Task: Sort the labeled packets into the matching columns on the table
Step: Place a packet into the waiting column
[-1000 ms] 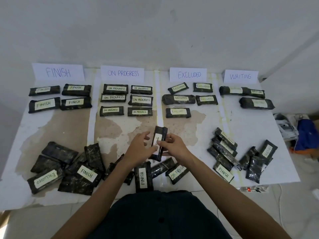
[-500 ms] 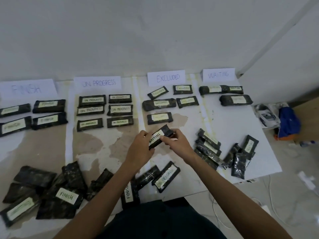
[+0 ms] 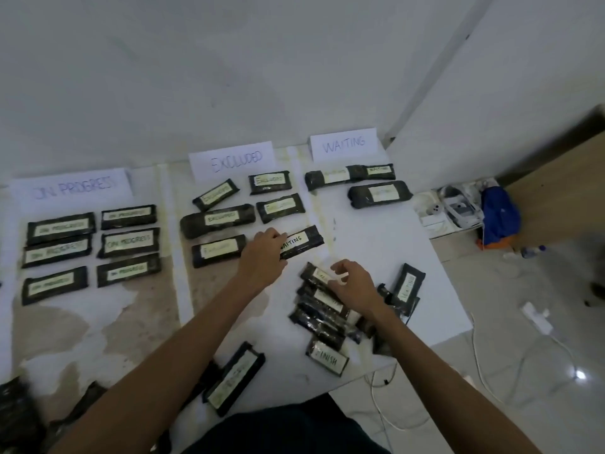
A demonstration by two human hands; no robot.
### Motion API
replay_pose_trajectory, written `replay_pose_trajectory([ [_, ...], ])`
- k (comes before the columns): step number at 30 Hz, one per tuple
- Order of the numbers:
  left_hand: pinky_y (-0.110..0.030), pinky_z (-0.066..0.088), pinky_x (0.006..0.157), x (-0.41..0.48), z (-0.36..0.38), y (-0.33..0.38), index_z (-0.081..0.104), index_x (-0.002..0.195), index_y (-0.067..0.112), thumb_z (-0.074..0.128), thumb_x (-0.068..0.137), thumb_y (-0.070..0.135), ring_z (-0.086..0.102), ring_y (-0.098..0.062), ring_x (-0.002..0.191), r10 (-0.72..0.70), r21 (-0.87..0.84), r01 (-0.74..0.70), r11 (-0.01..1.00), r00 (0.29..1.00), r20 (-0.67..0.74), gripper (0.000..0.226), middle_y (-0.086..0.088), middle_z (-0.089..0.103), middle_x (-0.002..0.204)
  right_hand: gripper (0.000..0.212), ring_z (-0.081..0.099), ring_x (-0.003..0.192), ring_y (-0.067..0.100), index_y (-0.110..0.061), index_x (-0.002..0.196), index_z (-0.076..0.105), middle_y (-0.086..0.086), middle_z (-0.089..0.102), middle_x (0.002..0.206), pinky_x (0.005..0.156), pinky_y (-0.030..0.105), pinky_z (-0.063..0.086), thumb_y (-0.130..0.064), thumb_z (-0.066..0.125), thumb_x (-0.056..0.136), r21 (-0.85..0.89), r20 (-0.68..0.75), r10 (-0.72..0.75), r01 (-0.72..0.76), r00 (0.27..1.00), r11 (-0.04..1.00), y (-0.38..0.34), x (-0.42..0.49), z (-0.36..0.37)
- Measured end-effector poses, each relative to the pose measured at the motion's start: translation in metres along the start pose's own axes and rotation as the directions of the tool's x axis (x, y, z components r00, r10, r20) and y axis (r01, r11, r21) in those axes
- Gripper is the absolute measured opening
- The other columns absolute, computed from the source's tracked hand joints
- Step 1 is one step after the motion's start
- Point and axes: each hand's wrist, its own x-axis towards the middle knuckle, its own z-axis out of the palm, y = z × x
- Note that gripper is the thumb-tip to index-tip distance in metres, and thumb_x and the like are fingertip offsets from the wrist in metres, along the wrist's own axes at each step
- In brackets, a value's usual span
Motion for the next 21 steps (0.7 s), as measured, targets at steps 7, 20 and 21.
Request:
replay_pose_trajectory([
  [7,-0.042,0.045,0.09,0.099,0.035,0.041,0.047,0.131,0.01,0.065,0.082,0.022,0.049,-0.031,0.11,0.019,0.046,-0.02,0.999,0.999,0.028,0.054,-0.012,0.05,0.124,0.038,0.053,0.107,0.028,-0.01,0.116,0.058,0.011,0.053,0.115,0.09,0.033,0.043,-0.022,0.067,0.082,-0.095,0.129,-0.178,0.191,0.976,0.977,0.037,0.036,-0.004],
  [20,-0.044,0.038,0.097,0.181,0.071,0.05,0.045,0.135,0.01,0.064,0.082,0.014,0.042,-0.032,0.116,-0.021,-0.014,0.021,1.0,1.0,-0.01,0.056,-0.013,0.047,0.13,0.054,0.048,0.096,0.027,-0.015,0.119,0.057,0.008,0.056,0.111,0.082,0.042,0.046,-0.042,0.072,0.075,-0.154,0.26,-0.38,0.426,0.888,0.891,0.074,0.059,-0.007],
  [21,-0.044,0.038,0.097,0.181,0.072,0.049,0.045,0.135,0.01,0.065,0.082,0.014,0.041,-0.032,0.115,-0.02,-0.034,0.019,0.999,1.0,-0.019,0.057,-0.013,0.047,0.129,0.054,0.048,0.096,0.027,-0.016,0.119,0.056,0.007,0.055,0.112,0.082,0.043,0.045,-0.043,0.072,0.075,-0.161,0.27,-0.378,0.429,0.885,0.889,0.074,0.058,-0.007],
])
